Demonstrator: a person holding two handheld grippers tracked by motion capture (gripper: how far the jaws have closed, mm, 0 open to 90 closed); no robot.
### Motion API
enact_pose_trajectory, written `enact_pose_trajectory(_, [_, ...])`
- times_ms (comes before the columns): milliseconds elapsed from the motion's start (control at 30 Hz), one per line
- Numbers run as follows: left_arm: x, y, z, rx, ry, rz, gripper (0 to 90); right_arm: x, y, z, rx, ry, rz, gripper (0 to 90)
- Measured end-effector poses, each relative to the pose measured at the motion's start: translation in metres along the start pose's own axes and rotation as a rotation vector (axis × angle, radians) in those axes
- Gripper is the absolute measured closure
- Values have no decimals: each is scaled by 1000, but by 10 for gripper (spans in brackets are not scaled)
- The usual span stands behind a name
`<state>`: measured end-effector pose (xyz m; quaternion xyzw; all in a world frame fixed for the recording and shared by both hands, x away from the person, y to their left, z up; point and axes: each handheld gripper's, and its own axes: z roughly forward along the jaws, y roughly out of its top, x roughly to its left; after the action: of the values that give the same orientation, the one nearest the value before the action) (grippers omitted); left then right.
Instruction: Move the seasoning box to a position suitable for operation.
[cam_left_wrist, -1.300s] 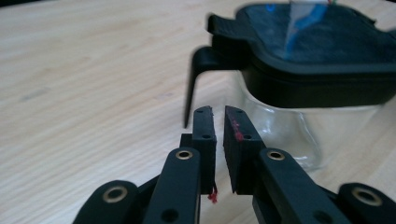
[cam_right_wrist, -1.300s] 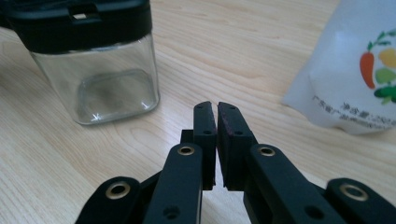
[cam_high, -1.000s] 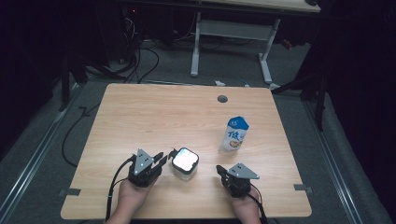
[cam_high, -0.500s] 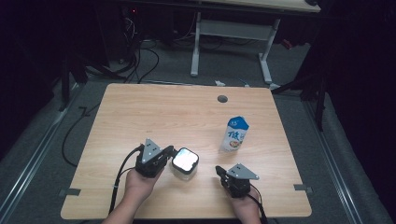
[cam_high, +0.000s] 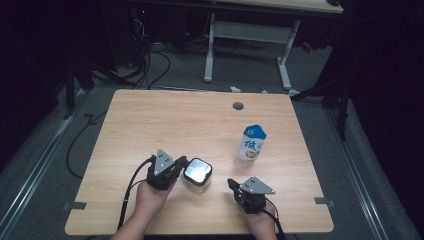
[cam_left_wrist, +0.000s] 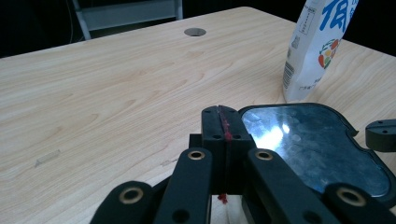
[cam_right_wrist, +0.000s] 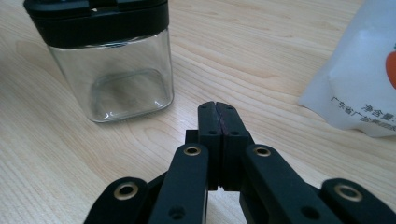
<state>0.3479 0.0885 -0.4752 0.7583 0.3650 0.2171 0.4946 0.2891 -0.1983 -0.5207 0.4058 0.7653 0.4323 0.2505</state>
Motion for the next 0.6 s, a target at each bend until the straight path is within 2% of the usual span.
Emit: enact_pose_trajectory(600, [1, -2, 0, -7, -1, 0, 900, 3, 0, 2, 6, 7, -8, 895])
